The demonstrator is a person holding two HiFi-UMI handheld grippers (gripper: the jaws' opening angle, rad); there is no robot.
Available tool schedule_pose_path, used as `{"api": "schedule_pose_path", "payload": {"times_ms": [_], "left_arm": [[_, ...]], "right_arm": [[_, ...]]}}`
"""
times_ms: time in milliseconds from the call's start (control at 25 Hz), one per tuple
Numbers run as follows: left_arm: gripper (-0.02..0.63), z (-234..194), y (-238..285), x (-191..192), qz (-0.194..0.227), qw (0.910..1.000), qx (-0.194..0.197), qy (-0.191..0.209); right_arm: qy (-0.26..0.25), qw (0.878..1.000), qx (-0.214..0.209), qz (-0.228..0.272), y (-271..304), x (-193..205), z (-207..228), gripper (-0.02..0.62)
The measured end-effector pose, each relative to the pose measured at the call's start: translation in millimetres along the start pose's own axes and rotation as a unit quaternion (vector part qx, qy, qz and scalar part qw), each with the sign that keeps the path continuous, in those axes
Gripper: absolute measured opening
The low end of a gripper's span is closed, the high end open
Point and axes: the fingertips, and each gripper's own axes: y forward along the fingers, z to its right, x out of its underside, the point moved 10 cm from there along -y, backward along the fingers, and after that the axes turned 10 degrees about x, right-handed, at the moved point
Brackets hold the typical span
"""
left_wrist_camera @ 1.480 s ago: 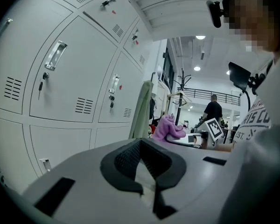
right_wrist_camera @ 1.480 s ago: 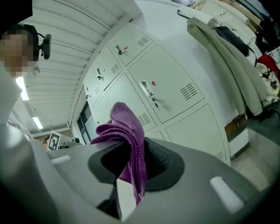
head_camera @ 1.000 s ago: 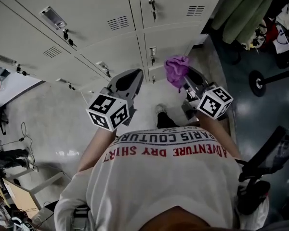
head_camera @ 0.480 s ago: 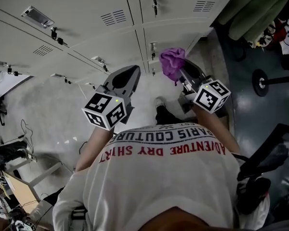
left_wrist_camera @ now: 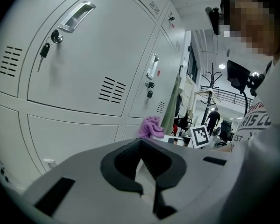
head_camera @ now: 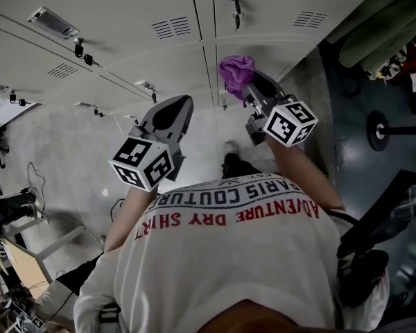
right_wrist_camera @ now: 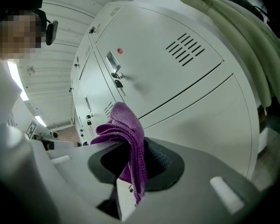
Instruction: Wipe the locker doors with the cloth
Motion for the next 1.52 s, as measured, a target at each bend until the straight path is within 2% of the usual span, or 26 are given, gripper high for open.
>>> {"api": "schedule_pose_path", "payload": {"times_ms": [680,1520], "left_arm": [[0.0,-33,-10,7,-0.01,0.9989,-0.042,-0.016],[0.0,-32,8,10,-0.02,0.9994,-0.021,-0.017]], "right_arm": [[0.005,0.999,0.025,-0.023,73,33,17,0.077],[-0.013,0.998,0.063,-0.005,65,18,38,0.077]]}}
